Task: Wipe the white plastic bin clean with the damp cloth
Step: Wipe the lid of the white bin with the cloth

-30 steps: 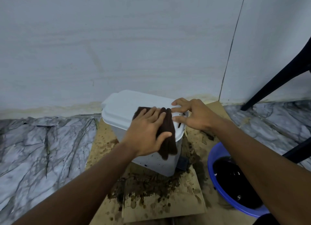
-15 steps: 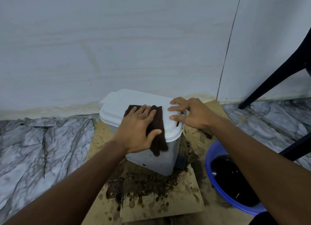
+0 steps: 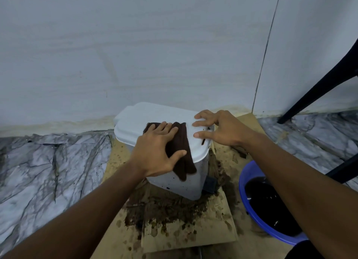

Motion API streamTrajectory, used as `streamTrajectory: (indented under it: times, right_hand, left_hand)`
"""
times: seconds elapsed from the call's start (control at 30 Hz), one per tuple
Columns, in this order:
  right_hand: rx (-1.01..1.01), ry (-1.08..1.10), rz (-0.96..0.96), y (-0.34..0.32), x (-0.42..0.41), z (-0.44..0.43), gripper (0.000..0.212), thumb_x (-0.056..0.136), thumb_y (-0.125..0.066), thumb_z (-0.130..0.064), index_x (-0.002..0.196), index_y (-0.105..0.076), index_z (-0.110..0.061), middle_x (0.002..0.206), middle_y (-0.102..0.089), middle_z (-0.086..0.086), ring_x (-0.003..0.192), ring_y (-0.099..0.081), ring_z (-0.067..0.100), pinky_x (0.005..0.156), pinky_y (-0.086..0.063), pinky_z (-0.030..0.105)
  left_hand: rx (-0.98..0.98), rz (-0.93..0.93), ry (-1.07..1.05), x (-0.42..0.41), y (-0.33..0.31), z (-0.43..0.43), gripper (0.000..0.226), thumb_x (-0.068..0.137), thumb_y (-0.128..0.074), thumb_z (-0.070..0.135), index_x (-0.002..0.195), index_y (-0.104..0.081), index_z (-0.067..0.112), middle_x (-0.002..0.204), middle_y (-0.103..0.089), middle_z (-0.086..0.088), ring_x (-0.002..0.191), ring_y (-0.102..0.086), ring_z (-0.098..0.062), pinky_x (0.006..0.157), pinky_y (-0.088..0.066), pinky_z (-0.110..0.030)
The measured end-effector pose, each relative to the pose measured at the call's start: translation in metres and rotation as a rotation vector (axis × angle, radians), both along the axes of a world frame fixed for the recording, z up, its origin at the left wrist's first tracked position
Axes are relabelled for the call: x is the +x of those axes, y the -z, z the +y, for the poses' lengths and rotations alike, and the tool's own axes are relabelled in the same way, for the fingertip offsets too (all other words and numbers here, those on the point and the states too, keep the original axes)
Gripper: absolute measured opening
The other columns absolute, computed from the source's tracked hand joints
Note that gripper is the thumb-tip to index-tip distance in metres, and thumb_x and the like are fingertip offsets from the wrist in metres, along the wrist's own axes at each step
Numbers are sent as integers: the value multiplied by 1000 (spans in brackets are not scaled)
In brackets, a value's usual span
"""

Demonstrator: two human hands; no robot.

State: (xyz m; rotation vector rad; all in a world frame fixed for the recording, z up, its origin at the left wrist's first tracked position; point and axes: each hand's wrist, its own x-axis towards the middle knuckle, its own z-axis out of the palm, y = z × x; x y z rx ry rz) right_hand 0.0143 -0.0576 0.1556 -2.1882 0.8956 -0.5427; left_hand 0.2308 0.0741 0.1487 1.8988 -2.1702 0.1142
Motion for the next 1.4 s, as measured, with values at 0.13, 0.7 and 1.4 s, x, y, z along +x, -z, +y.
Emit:
streamTrajectory:
  times: [0.13,0.7,1.4]
  right_hand:
    - [-6,-6,20,0,-3,-1,42,80,-77,-42,117,-73,-25,142,-53,-11,135,-44,5,112,-34,28]
    - [-81,47,22,1,15,1,45,74,-80,-46,116,-71,-34,145,-51,-11,143,-31,3,116,-33,36]
    - [-164,196,326,-17,-10,34,73,64,-72,-72,128,-62,-38,156,-37,-6,140,-38,19,114,-32,38]
  left_hand:
    - [-20,-95,-69,-20,-2,-5,84,85,-46,67,144,-54,8,147,-54,-17,142,-44,-35,118,-31,-52]
    - [-147,268,-256,68,37,-10,76,99,-16,69,158,-31,25,167,-24,-1,156,-10,-17,127,6,-37]
    - [-299,268,27,2,49,-22,64,105,-23,56,152,-42,17,161,-36,-6,154,-19,-22,127,0,-44]
